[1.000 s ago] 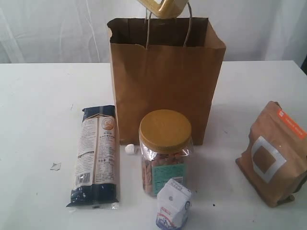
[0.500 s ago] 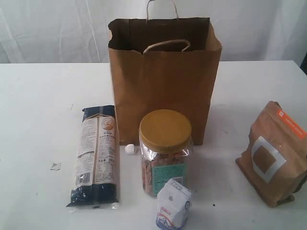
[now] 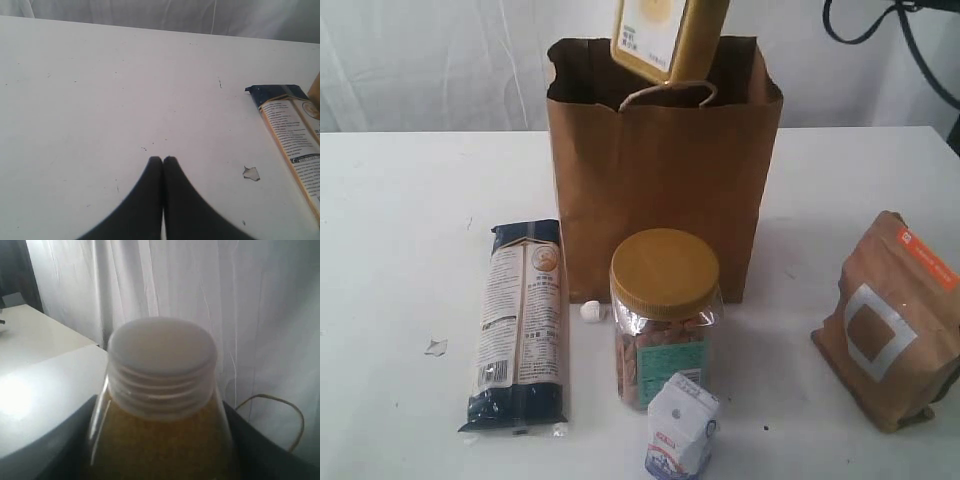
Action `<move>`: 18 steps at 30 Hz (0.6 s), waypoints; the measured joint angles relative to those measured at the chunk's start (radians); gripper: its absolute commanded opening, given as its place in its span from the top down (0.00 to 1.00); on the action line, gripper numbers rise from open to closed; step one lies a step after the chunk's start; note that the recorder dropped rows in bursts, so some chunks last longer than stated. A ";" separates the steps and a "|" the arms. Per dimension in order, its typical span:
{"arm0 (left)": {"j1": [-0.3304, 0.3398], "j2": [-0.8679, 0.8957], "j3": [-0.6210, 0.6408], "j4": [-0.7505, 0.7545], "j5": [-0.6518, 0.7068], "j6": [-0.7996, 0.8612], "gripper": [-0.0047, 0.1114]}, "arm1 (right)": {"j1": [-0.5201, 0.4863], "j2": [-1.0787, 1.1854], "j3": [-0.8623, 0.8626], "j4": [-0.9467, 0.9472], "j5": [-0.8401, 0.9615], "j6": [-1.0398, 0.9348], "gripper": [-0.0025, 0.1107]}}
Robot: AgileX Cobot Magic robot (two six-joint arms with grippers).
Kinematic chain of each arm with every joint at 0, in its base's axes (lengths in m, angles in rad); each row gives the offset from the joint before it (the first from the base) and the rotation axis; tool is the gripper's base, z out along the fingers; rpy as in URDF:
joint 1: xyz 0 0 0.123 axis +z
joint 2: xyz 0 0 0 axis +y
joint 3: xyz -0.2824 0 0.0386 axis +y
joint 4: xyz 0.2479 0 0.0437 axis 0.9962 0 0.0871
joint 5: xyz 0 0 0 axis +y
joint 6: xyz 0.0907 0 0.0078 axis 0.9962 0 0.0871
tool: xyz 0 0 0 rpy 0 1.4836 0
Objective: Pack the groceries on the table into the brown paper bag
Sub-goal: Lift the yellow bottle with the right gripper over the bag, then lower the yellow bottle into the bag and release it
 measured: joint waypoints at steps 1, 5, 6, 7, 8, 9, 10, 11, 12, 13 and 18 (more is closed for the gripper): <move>0.000 0.000 0.000 0.000 0.000 0.000 0.96 | 0.000 0.007 0.000 0.000 -0.002 -0.004 0.98; 0.000 0.000 0.000 0.000 0.000 0.000 0.96 | 0.017 0.037 0.000 0.000 -0.007 -0.008 0.98; 0.000 0.000 0.000 0.000 0.000 0.000 0.96 | 0.023 0.045 0.000 0.000 -0.009 -0.012 0.98; 0.000 0.000 0.000 0.000 0.000 0.000 0.96 | 0.032 0.052 0.000 0.000 -0.009 -0.016 0.98; 0.000 0.000 0.000 0.000 0.000 0.000 0.96 | 0.042 0.060 0.000 0.000 -0.011 -0.026 0.98; 0.000 0.000 0.000 0.000 0.000 0.000 0.96 | 0.051 0.067 0.000 0.000 -0.011 -0.037 0.98; 0.000 0.000 0.000 0.000 0.000 0.000 0.96 | 0.062 0.072 0.000 0.000 -0.016 -0.049 0.98; 0.000 0.000 0.000 0.000 0.000 0.000 0.96 | 0.073 0.077 0.000 0.000 -0.022 -0.061 0.98; 0.000 0.000 0.000 0.000 0.000 0.000 0.96 | 0.081 0.082 0.000 0.000 -0.031 -0.071 0.98; 0.000 0.000 0.000 0.000 0.000 0.000 0.96 | 0.086 0.086 0.000 0.000 -0.041 -0.077 0.98; 0.000 0.000 0.000 0.000 0.000 0.000 0.96 | 0.101 0.108 0.000 0.000 -0.127 -0.093 0.98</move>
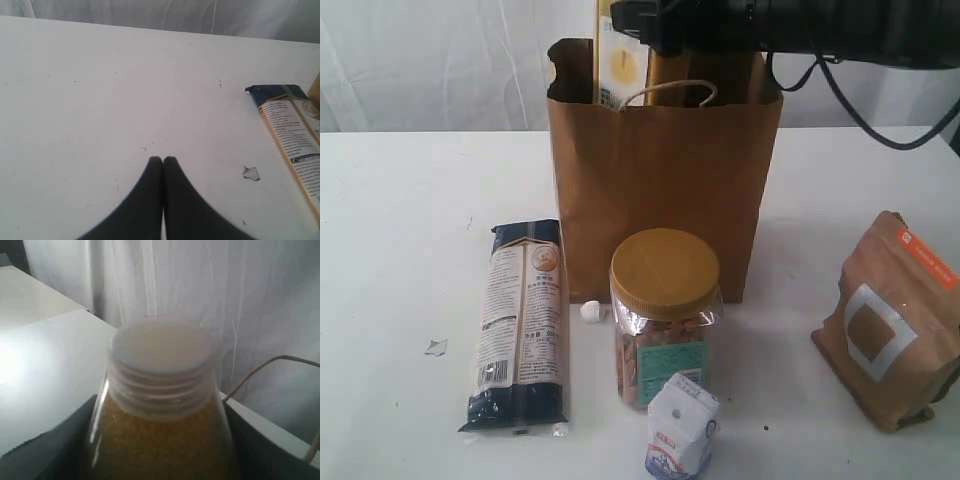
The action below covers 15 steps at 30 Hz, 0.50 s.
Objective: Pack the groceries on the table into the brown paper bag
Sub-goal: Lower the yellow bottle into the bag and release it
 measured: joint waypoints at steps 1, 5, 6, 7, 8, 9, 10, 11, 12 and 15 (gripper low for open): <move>0.000 0.000 0.000 0.000 0.000 0.000 0.96 | 0.002 0.004 0.000 0.000 -0.007 -0.002 0.97; 0.000 0.000 0.000 0.000 0.000 0.000 0.96 | 0.002 0.030 0.000 0.000 0.003 -0.002 0.85; 0.000 0.000 0.000 0.000 0.000 0.000 0.96 | 0.002 0.035 0.000 0.000 0.018 -0.002 0.80; 0.000 0.000 0.000 0.000 0.000 0.000 0.96 | 0.002 0.042 0.000 0.000 0.035 -0.002 0.75; 0.000 0.000 0.000 0.000 0.000 0.000 0.96 | 0.002 0.044 0.000 -0.002 0.047 -0.002 0.68; 0.000 0.000 0.000 0.000 0.000 0.000 0.96 | 0.002 0.045 0.000 -0.005 0.056 -0.002 0.60; 0.000 0.000 0.000 0.000 0.000 0.000 0.96 | 0.006 0.047 0.000 -0.005 0.061 -0.002 0.52; 0.000 0.000 0.000 0.000 0.000 0.000 0.96 | 0.009 0.047 0.000 -0.005 0.064 -0.002 0.45; 0.000 0.000 0.000 0.000 0.000 0.000 0.96 | 0.009 0.047 0.000 -0.005 0.071 -0.002 0.40; 0.000 0.000 0.000 0.000 0.000 0.000 0.96 | 0.009 0.045 -0.005 0.016 0.078 -0.002 0.34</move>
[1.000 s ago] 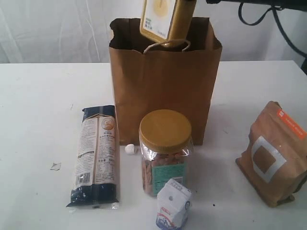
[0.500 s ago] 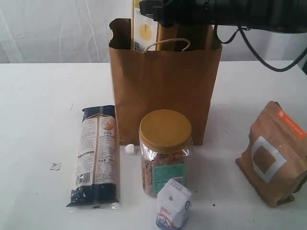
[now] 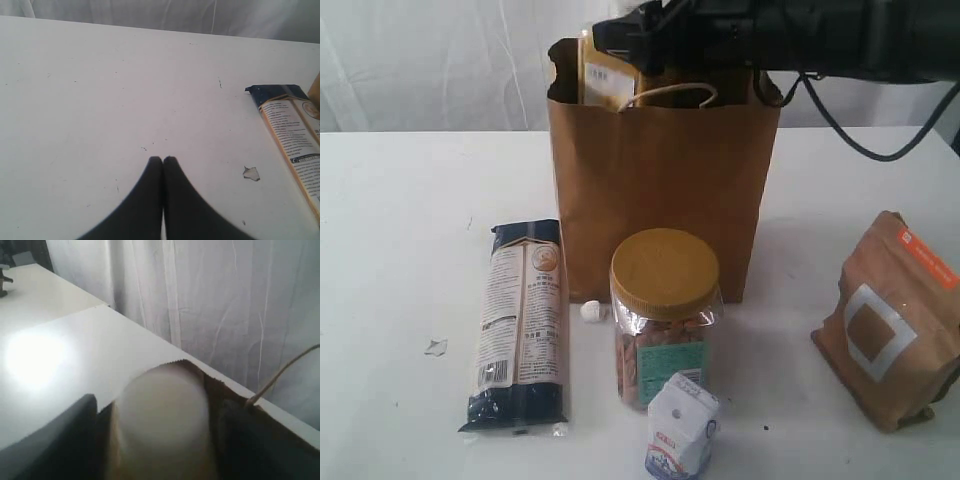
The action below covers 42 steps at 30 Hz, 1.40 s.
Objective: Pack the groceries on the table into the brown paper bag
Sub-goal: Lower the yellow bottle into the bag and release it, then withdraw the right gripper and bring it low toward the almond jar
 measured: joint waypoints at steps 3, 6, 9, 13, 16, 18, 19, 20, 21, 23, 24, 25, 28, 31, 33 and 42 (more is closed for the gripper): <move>0.000 0.000 0.000 0.000 0.000 0.000 0.96 | 0.000 -0.006 -0.006 0.018 -0.004 0.000 0.34; 0.000 0.000 0.000 0.000 0.000 0.000 0.96 | 0.000 -0.006 -0.007 0.018 -0.028 0.000 0.34; 0.000 0.000 0.000 0.000 0.000 0.000 0.96 | 0.000 -0.006 -0.007 0.018 -0.040 0.000 0.34; 0.000 0.000 0.000 0.000 0.000 0.000 0.96 | 0.000 -0.011 -0.007 0.020 -0.044 0.000 0.34; 0.000 0.000 0.000 0.000 0.000 0.000 0.96 | 0.000 -0.031 -0.007 0.020 -0.044 0.000 0.35; 0.000 0.000 0.000 0.000 0.000 0.000 0.96 | 0.000 -0.054 -0.007 0.018 -0.054 0.000 0.35; 0.000 0.000 0.000 0.000 0.000 0.000 0.96 | 0.000 -0.065 -0.007 0.018 -0.065 0.000 0.35; 0.000 0.000 0.000 0.000 0.000 0.000 0.96 | 0.000 -0.080 -0.007 0.010 -0.086 0.000 0.35; 0.000 0.000 0.000 0.000 0.000 0.000 0.96 | 0.000 -0.096 -0.007 -0.006 -0.114 0.000 0.35; 0.000 0.000 0.000 0.000 0.000 0.000 0.96 | 0.000 -0.128 -0.007 -0.051 -0.178 0.003 0.35; 0.000 0.000 0.000 0.000 0.000 0.000 0.96 | 0.000 -0.147 -0.007 -0.087 -0.216 0.016 0.35; 0.000 0.000 0.000 0.000 0.000 0.000 0.96 | 0.000 -0.166 -0.007 -0.122 -0.254 0.036 0.35; 0.000 0.000 0.000 0.000 0.000 0.000 0.96 | 0.000 -0.223 -0.007 -0.300 -0.335 0.157 0.35; 0.000 0.000 0.000 0.000 0.000 0.000 0.96 | 0.000 -0.283 -0.009 -0.553 -0.355 0.346 0.35; 0.000 0.000 0.000 0.000 0.000 0.000 0.96 | 0.000 -0.315 -0.009 -0.733 -0.351 0.503 0.39; 0.000 0.000 0.000 0.000 0.000 0.000 0.96 | -0.030 -0.417 0.010 -1.612 0.074 1.288 0.89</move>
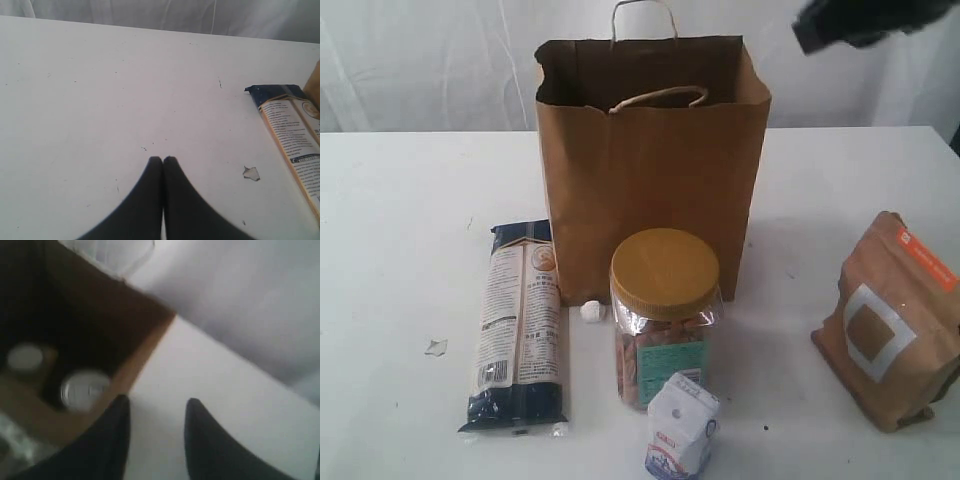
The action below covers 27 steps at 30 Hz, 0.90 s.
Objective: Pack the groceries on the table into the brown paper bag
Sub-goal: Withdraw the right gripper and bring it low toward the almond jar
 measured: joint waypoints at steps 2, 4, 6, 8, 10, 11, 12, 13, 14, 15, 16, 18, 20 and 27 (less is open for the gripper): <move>0.000 0.000 0.000 0.000 0.000 0.000 0.96 | -0.004 -0.010 0.000 -0.069 0.144 0.060 0.98; 0.000 0.000 0.000 0.000 0.000 0.000 0.96 | -0.006 -0.028 0.013 -0.104 0.254 0.074 0.98; 0.000 0.000 0.000 0.000 0.000 0.000 0.96 | -0.006 -0.056 0.026 -0.117 0.296 0.076 0.98; 0.000 0.000 0.000 0.000 0.000 0.000 0.96 | -0.006 -0.089 0.037 -0.124 0.301 0.090 0.98; 0.000 0.000 0.000 0.000 0.000 0.000 0.96 | -0.006 -0.133 0.051 -0.133 0.301 0.128 0.98; 0.000 0.000 0.000 0.000 0.000 0.000 0.96 | -0.006 -0.176 0.079 -0.137 0.301 0.181 0.98; 0.000 0.000 0.000 0.000 0.000 0.000 0.96 | -0.006 -0.200 0.100 -0.131 0.301 0.205 0.98; 0.000 0.000 0.000 0.000 0.000 0.000 0.96 | -0.006 -0.222 0.121 -0.117 0.301 0.215 0.98; 0.000 0.000 0.000 0.000 0.000 0.000 0.96 | -0.006 -0.243 0.153 -0.090 0.301 0.219 0.98; 0.000 0.000 0.000 0.000 0.000 0.000 0.96 | -0.006 -0.260 0.191 -0.048 0.301 0.213 0.98; 0.000 0.000 0.000 0.000 0.000 0.000 0.96 | -0.006 -0.274 0.234 0.007 0.301 0.198 0.98; 0.000 0.000 0.000 0.000 0.000 0.000 0.96 | -0.006 -0.287 0.322 0.143 0.299 0.149 0.98; 0.000 0.000 0.000 0.000 0.000 0.000 0.96 | -0.006 -0.289 0.428 0.261 0.294 0.092 0.98; 0.000 0.000 0.000 0.000 0.000 0.000 0.96 | 0.082 -0.289 0.843 0.622 -0.137 -0.009 0.98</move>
